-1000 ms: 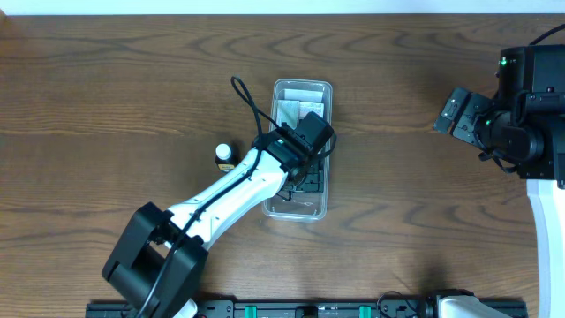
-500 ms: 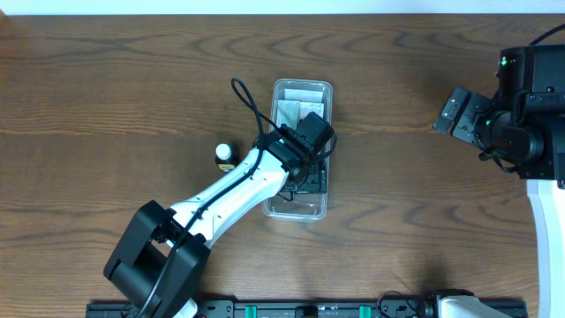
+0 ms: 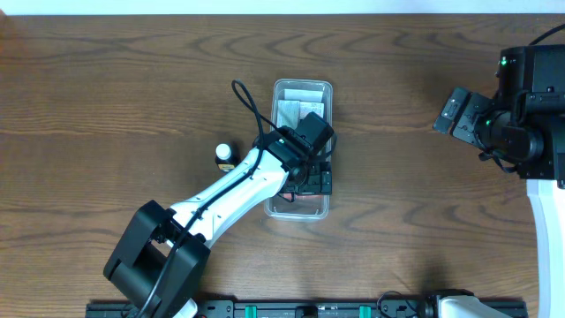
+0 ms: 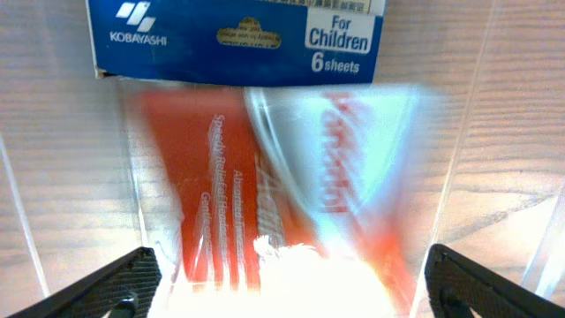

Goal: Pack container
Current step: 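Lower the Panadol box into the container's near end and release, then move left gripper to the white-capped bottle and grasp it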

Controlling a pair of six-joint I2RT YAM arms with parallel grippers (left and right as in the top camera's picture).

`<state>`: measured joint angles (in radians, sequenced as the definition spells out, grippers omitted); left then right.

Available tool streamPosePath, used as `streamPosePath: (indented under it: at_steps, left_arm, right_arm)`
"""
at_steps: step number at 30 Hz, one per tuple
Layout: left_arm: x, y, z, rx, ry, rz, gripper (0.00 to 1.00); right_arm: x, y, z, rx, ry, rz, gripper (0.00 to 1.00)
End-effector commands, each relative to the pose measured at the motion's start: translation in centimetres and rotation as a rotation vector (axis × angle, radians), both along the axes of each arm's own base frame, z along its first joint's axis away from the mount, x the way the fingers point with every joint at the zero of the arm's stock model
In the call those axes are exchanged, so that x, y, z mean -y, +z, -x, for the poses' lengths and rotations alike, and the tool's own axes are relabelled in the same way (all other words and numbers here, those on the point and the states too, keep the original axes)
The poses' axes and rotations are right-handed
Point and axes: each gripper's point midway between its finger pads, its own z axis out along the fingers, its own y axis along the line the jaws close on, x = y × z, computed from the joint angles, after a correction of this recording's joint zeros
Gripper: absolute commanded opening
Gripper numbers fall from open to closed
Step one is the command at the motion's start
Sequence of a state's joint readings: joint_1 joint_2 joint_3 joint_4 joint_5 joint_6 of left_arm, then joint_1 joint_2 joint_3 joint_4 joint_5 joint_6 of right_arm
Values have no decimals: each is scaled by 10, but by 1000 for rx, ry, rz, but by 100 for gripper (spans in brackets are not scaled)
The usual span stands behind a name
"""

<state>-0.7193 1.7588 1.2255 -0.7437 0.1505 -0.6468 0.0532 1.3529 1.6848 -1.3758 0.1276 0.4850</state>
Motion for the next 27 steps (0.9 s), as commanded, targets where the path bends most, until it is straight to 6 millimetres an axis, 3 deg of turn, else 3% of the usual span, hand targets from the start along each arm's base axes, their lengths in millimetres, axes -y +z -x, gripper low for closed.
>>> streamPosePath:
  at_steps: [1, 8, 11, 15, 18, 21, 23, 27]
  left_arm:
    - [0, 2, 0, 3, -21, -3, 99]
    - [-2, 3, 2, 0, -25, -12, 98]
    - [3, 12, -5, 37, -69, 5, 98]
    - [16, 46, -19, 136, -158, 53, 98]
    - [14, 78, -34, 256, -192, 51, 98]
    - [-3, 107, -48, 384, -201, 0, 98]
    - [-24, 120, -57, 434, -173, -48, 98]
    - [-82, 118, -71, 398, -45, -148, 98]
  right_arm:
    - [3, -1, 0, -5, 3, 10, 99]
    - [3, -1, 0, -6, 3, 10, 99]
    - [3, -1, 0, -6, 3, 10, 99]
    - [3, -1, 0, -5, 3, 10, 99]
    - [3, -1, 0, -6, 3, 10, 99]
    - [3, -1, 0, -6, 3, 10, 99]
    - [3, -1, 0, -5, 3, 10, 99]
    - [3, -1, 0, -6, 3, 10, 99]
